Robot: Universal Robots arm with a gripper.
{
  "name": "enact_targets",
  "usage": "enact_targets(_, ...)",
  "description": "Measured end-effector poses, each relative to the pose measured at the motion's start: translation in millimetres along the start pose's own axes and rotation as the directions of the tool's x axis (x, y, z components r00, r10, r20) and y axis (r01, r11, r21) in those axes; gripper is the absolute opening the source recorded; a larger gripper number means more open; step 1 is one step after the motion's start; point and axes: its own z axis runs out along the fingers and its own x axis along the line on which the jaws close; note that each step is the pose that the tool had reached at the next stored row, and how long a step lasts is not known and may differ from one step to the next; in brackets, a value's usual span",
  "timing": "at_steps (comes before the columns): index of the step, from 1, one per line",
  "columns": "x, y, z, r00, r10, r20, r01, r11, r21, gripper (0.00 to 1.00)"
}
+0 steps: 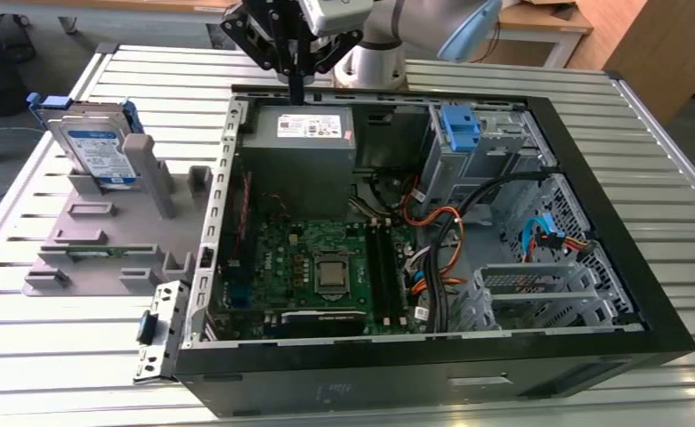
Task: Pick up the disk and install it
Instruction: 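Reach for the disk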
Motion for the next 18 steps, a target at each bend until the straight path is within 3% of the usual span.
enact_targets(18,5.8,0.4,0.1,1.0,0.0,0.0001,0.0,1.0,-0.0001,0.11)
